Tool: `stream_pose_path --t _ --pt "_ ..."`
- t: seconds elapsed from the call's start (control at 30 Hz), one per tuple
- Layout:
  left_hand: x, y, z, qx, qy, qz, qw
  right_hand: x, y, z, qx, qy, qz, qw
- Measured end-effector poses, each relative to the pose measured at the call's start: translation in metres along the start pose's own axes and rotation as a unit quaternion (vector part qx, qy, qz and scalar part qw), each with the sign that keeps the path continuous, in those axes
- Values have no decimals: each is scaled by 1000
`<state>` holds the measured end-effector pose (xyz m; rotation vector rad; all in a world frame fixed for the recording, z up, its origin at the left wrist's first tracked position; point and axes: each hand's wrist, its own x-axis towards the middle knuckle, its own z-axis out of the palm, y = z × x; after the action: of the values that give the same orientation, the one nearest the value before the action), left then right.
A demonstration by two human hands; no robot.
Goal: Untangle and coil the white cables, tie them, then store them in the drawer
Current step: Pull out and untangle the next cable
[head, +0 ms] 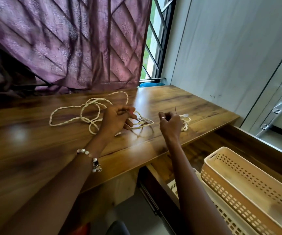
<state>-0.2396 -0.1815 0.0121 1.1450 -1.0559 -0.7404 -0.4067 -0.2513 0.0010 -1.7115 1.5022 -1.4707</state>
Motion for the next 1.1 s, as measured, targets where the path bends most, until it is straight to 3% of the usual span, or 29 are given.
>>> stream_pose_path --t 0.23,0.4,0.53,0.6,0.7,0.77,0.9,1.03,1.1 --pt "-14 12 -92 66 149 86 983 -41 -60 62 34 -171 -128 976" --pt "-23 11 -157 135 232 79 960 -69 -93 105 41 -164 -208 963" --pt "-28 2 -195 185 219 85 954 -82 -110 138 -18 -234 -298 925" --pt "-29 -3 -209 251 195 91 944 -88 -114 153 -98 -286 -303 904" --pt "-28 -10 -228 377 171 90 906 -94 -114 175 -213 -331 -272 878" --pt "-27 -12 -239 450 138 105 876 -94 -116 186 -235 -322 -262 879" --pt "-26 -18 -257 559 80 116 817 -87 -126 205 -64 -264 -304 913" --pt "-24 -24 -272 568 104 105 809 -90 -153 202 134 -314 -361 868" --pt "-27 -17 -276 522 142 144 829 -89 -168 197 195 -322 -365 851"
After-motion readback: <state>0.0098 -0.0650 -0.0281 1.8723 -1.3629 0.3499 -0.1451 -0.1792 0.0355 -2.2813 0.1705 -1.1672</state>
